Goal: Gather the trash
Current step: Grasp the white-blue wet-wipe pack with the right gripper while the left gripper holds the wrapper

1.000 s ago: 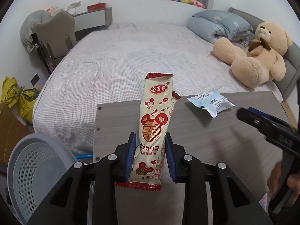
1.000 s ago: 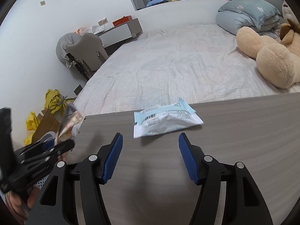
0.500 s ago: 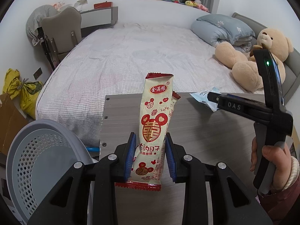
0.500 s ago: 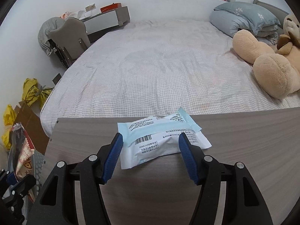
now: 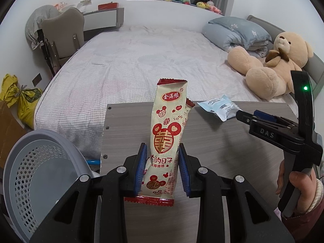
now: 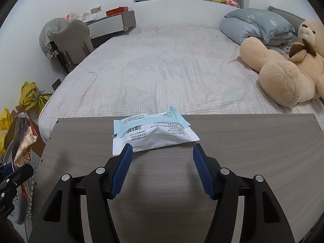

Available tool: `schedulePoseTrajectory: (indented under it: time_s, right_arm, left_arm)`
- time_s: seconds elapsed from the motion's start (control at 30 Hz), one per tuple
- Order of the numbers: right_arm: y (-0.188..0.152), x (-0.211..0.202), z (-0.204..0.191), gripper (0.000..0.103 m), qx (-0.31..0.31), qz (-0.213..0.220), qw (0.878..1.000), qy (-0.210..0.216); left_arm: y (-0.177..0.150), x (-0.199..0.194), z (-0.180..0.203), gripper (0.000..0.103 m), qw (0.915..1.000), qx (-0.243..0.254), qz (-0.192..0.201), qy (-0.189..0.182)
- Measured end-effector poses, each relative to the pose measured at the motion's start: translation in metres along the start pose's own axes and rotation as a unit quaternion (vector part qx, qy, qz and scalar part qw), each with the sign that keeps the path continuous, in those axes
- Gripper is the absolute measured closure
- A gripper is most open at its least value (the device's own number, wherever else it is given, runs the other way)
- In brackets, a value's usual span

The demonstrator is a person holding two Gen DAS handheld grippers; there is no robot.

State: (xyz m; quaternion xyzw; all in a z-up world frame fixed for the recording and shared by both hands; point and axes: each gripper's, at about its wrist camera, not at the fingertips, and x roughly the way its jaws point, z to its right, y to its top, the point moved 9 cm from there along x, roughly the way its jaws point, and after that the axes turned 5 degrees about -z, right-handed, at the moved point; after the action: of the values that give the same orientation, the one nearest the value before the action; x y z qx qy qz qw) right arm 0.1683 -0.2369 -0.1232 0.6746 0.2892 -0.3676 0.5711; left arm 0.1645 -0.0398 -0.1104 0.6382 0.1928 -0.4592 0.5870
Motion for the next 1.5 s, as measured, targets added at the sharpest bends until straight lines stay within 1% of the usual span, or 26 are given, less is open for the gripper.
schedulePoseTrajectory:
  time_s: [0.07, 0.13, 0.27, 0.43, 0.63, 0.9, 1.03, 1.17, 1.3, 1.4, 1.5]
  right_arm:
    - [0.007, 0.003, -0.005, 0.043, 0.001, 0.000, 1.000, 0.005]
    - [0.014, 0.007, -0.011, 0.043, -0.002, 0.001, 1.000, 0.002]
    - [0.023, 0.019, -0.021, 0.043, -0.005, -0.010, 1.000, -0.005]
    - [0.019, 0.029, -0.021, 0.043, -0.021, -0.025, 0.998, -0.046]
    - [0.006, 0.022, -0.007, 0.043, -0.018, -0.027, 0.998, -0.061]
    - [-0.016, 0.008, 0.032, 0.043, -0.002, -0.036, 0.996, -0.081]
    - [-0.016, -0.008, 0.036, 0.043, 0.010, -0.025, 0.998, -0.062]
    - [-0.004, -0.021, 0.023, 0.043, 0.007, -0.008, 1.000, -0.018]
    - [0.007, -0.016, 0.005, 0.043, -0.021, -0.007, 1.000, 0.005]
    - [0.013, -0.006, -0.008, 0.043, -0.040, -0.020, 0.999, 0.027]
    - [0.016, 0.008, -0.020, 0.037, -0.066, -0.035, 0.996, 0.038]
  left_arm:
    - [0.000, -0.001, 0.001, 0.073, 1.0000, 0.002, 0.001, 0.000]
    - [-0.001, -0.002, 0.001, 0.073, 1.0000, 0.003, 0.002, 0.002]
    - [-0.001, -0.003, -0.002, 0.073, 1.0000, -0.001, 0.001, 0.003]
    - [0.000, -0.005, -0.004, 0.073, 1.0000, -0.006, 0.005, 0.002]
    - [0.000, -0.005, -0.004, 0.073, 0.9999, -0.009, 0.005, 0.000]
    - [-0.001, -0.008, -0.003, 0.073, 0.9999, -0.008, 0.009, -0.006]
    - [0.000, -0.008, -0.001, 0.073, 0.9999, -0.008, 0.010, -0.008]
    - [-0.001, -0.009, -0.001, 0.073, 0.9999, -0.010, 0.011, -0.007]
    - [-0.002, -0.011, -0.003, 0.073, 0.9998, -0.013, 0.012, -0.002]
    - [-0.003, -0.013, -0.006, 0.073, 0.9998, -0.016, 0.012, 0.002]
    - [-0.004, -0.013, -0.009, 0.072, 0.9997, -0.021, 0.010, 0.007]
